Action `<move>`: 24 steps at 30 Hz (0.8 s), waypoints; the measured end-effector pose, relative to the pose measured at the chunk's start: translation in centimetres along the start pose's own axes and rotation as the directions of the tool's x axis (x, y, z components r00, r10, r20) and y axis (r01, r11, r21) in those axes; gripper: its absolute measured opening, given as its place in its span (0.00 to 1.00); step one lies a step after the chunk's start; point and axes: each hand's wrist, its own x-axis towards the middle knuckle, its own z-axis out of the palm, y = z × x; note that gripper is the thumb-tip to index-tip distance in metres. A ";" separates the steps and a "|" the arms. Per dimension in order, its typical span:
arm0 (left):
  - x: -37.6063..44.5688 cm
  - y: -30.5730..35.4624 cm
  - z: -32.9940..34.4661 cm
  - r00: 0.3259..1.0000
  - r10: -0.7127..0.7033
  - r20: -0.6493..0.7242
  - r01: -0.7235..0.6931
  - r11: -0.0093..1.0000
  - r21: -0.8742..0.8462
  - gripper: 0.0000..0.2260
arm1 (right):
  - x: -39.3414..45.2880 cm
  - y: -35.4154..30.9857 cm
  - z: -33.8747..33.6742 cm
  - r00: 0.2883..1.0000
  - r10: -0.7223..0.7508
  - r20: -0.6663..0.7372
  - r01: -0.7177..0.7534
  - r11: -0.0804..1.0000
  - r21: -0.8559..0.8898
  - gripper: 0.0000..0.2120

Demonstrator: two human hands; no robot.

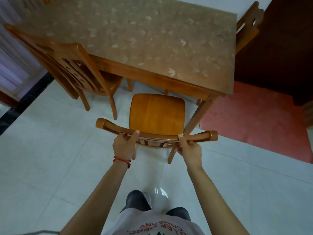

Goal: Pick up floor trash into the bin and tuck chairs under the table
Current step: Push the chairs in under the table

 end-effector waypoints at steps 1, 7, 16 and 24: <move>0.1 -0.1 0.0 1.000 0.007 -0.006 -0.007 1.000 0.004 0.15 | 0.1 0.1 0.1 1.000 -0.003 -0.001 0.003 1.000 -0.001 0.12; 0.4 -0.5 0.0 0.997 0.064 -0.035 -0.063 0.998 0.020 0.19 | 0.6 0.5 0.2 1.000 0.001 -0.032 0.000 0.999 0.043 0.10; 3.6 -0.1 -0.2 0.997 0.069 -0.047 -0.069 0.998 -0.005 0.20 | 1.9 -0.4 2.3 0.999 -0.014 -0.043 0.016 0.999 0.040 0.13; 7.9 0.3 -0.1 0.997 0.081 -0.022 -0.081 0.996 -0.025 0.18 | 3.7 -1.8 5.0 0.997 -0.021 -0.078 0.025 0.998 0.051 0.11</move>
